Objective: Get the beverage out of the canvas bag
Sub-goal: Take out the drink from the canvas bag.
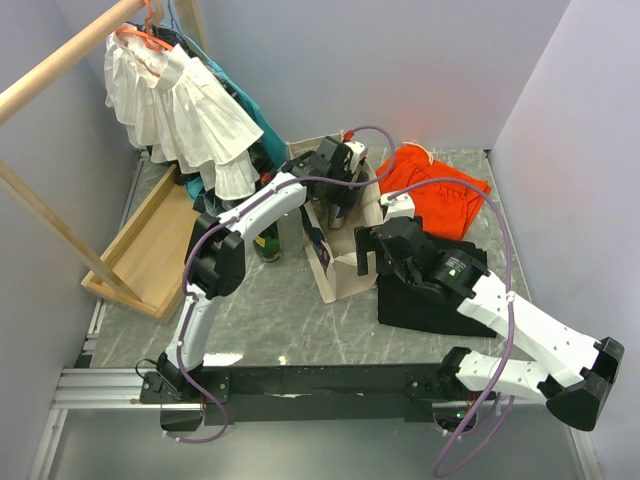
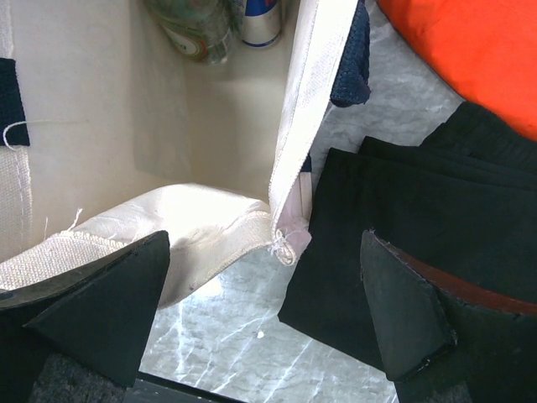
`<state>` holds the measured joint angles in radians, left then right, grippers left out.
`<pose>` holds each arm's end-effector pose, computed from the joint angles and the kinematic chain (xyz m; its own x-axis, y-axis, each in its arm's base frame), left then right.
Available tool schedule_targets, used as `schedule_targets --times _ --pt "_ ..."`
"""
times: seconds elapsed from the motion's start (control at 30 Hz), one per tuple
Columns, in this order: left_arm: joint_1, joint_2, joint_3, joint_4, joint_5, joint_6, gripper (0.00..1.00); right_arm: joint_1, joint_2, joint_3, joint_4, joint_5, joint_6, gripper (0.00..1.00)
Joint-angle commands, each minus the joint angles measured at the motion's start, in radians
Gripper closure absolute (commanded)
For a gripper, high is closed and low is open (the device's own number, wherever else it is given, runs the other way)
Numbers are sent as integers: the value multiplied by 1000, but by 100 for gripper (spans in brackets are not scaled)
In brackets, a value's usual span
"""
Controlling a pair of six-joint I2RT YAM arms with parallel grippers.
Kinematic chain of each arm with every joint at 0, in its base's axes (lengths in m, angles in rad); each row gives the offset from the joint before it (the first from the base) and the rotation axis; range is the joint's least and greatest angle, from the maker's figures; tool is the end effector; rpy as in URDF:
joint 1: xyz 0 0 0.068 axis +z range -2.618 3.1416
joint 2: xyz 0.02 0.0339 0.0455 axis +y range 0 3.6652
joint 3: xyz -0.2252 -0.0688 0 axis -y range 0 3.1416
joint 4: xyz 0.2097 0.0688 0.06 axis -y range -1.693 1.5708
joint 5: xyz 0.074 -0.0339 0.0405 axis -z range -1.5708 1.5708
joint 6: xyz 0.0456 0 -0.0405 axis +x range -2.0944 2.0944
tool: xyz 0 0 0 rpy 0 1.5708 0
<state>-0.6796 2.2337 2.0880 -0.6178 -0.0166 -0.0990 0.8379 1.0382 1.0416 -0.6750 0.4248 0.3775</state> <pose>0.3592 -0.2893 0.2372 -0.5964 0.3548 -0.7200 0.5629 0.8244 -0.0600 0.1515 0.1402 0.2963 -0.5570 -0.1168 -0.8222 -0.2754 0.9600 0.0502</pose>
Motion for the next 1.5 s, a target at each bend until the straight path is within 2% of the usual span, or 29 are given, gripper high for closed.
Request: schedule_targets --times 0.0,0.23,0.63,0.83,0.9,1.07,1.17,1.47 --pt "0 -9 14 -34 4 -8 17 4 -12 28 -26 12 3 0" --pt "0 -8 3 -48 -14 -8 21 4 2 21 -23 -8 1 0" --pt "0 -20 -23 -68 -46 -10 16 4 5 18 -21 -20 -8 0" --pt "0 -16 -23 -72 -52 -10 21 4 11 17 -21 -21 -9 0" --pt "0 -16 -23 -74 -49 -7 26 4 13 17 -23 -21 -8 0" --pt "0 -13 -31 -74 -48 -5 24 4 16 18 -21 -21 -11 0" --pt "0 -22 -51 -53 -54 -4 28 4 17 18 -20 -18 -12 0" --pt "0 -8 -39 -69 -52 -2 25 4 20 18 -17 -23 -17 0"
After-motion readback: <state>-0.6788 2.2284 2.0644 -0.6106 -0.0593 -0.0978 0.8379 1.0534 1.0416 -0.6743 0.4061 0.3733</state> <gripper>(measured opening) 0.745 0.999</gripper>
